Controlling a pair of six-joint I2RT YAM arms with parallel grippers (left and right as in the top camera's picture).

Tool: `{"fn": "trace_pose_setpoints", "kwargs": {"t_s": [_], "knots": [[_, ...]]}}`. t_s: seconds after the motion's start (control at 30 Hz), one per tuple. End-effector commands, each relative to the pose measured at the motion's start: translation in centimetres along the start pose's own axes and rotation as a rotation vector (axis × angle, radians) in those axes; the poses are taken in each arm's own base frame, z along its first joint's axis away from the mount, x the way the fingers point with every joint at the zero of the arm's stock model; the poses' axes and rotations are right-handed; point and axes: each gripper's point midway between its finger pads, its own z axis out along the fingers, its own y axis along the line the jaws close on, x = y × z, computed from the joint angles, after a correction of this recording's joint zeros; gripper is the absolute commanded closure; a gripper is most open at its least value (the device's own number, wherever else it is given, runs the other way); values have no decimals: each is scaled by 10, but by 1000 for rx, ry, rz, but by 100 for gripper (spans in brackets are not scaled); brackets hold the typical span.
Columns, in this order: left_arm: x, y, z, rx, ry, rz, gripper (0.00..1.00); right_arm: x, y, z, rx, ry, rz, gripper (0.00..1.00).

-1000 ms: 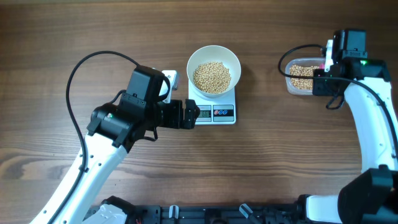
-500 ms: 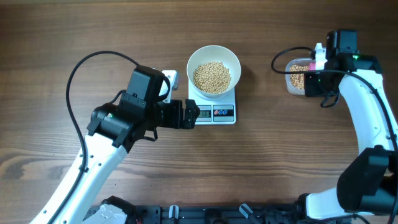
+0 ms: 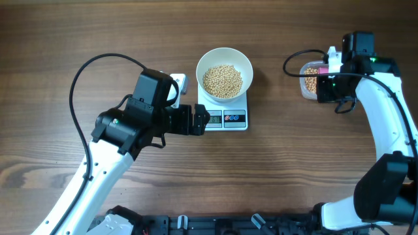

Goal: Scoop item into bowl and weigh 150g on scale
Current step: 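Lower the scoop into the tub and drag it through soybeans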

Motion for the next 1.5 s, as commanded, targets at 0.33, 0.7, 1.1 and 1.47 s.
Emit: {"fn": "trace_pose_setpoints", "kwargs": {"t_s": [0.33, 0.7, 1.1, 1.47], "knots": [[2, -2, 2, 8, 10, 23, 0, -8, 8, -6, -251, -44, 123, 96], [2, -2, 2, 8, 10, 23, 0, -9, -12, -12, -352, -77, 276, 96], [2, -2, 2, 8, 10, 23, 0, -13, -21, -23, -484, -129, 356, 96], [2, -2, 2, 8, 10, 23, 0, -13, -43, -35, -578, -182, 477, 96]]}}
